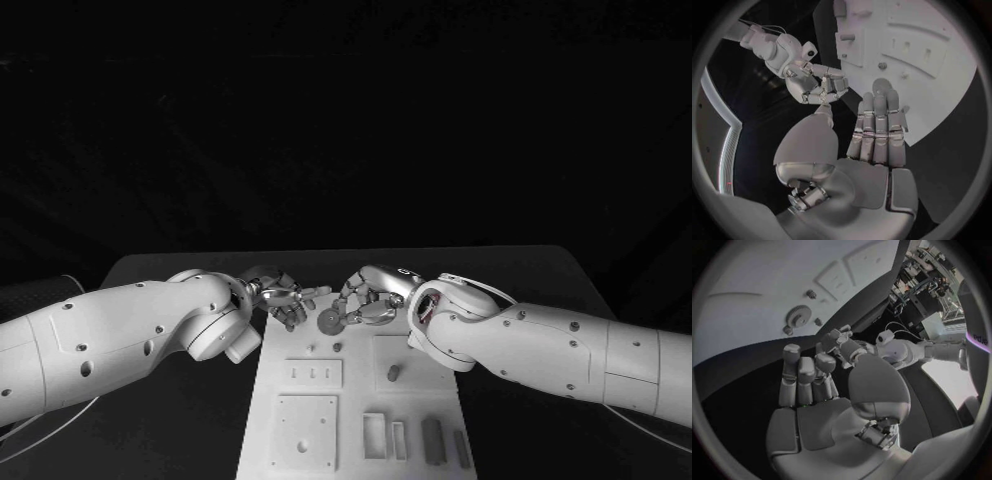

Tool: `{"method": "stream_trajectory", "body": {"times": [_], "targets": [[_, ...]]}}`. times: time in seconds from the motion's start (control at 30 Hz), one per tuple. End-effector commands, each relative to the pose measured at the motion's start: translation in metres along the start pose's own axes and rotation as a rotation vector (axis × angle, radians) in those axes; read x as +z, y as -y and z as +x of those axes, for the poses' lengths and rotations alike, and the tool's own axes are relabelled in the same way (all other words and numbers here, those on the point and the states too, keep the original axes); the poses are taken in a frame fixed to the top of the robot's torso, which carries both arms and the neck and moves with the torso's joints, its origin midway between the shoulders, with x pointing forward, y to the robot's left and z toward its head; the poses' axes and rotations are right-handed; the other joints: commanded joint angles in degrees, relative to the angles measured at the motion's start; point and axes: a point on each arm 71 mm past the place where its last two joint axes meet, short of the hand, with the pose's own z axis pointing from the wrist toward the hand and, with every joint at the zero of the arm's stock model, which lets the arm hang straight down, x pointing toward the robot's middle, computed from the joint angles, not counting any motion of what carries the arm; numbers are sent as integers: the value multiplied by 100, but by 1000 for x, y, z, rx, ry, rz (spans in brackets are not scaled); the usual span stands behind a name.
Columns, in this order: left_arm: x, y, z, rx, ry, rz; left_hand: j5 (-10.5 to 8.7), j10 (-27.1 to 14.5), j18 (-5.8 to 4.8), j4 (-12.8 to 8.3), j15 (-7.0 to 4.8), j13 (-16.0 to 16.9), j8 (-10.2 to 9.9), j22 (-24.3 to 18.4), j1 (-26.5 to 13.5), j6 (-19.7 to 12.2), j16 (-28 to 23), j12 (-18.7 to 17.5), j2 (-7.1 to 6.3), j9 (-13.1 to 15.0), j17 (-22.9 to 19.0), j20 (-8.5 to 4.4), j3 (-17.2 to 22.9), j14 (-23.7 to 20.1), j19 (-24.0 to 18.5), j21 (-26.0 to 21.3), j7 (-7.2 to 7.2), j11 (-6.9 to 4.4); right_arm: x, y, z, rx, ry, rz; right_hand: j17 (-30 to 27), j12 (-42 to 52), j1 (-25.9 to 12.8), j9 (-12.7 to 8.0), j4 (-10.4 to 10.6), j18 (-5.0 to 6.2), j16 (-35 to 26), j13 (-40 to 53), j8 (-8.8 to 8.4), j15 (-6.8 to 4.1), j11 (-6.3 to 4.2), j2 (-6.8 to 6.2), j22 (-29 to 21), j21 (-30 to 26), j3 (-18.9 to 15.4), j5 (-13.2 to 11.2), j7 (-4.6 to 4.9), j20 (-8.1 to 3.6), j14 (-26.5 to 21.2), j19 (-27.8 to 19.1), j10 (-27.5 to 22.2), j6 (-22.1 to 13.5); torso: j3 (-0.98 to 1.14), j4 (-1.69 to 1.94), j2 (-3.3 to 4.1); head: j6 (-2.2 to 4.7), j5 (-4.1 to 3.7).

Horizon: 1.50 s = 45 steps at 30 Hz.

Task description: Assemble the parts on the task board

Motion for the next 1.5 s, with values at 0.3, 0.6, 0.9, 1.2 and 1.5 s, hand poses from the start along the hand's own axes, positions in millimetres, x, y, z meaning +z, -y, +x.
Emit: {"method": "stream_trajectory", "body": {"times": [0.3,0.6,0.9,1.2,1.5], "targets": [[1,4,10,24,-84,-17,-43,40,67,-2,-67,57,41,156,-39,171,261,175,19,38,-100,-54,108,-12,64,15,-77,-73,5,-8,5,-13,-32,-5,-9,3,-15,5,5,79,22,-6,30,-47,-21,36,75,24,12,24,-4,-22,2,25,12,46,5,-4,4,-20,-3],[2,7,15,78,-101,-18,-40,269,61,-2,-234,260,194,510,158,503,831,569,55,182,-121,-201,-50,132,306,241,-237,-240,6,-13,7,-14,-32,-16,-10,2,-19,7,5,79,22,-5,29,-50,-23,38,74,24,13,28,-6,-24,4,28,13,48,4,-5,6,-43,8],[4,10,17,81,-78,-25,-34,308,33,-1,-337,434,245,746,217,640,1174,822,196,340,-206,-305,-95,156,391,357,-312,-320,6,-16,8,-16,-39,-24,-12,2,-24,9,3,79,21,-4,27,-52,-25,33,72,25,13,31,-7,-26,7,31,13,48,3,0,5,-35,10],[5,14,21,79,-80,-15,-33,288,21,3,-344,431,228,781,122,644,1215,817,200,368,-269,-319,-127,136,378,349,-315,-319,6,-17,9,-15,-46,-27,-13,1,-33,12,5,79,21,-3,26,-55,-26,31,71,25,11,28,-8,-28,11,36,14,50,11,-11,1,-34,18],[5,13,25,102,-120,-40,-29,350,23,-1,-374,436,236,835,152,705,1303,844,199,412,-334,-349,-102,171,429,370,-343,-348,6,-19,9,-14,-46,-31,-14,0,-37,16,5,79,21,-1,25,-58,-28,35,70,26,14,29,-11,-31,15,41,16,53,14,-4,4,-39,13]]}}
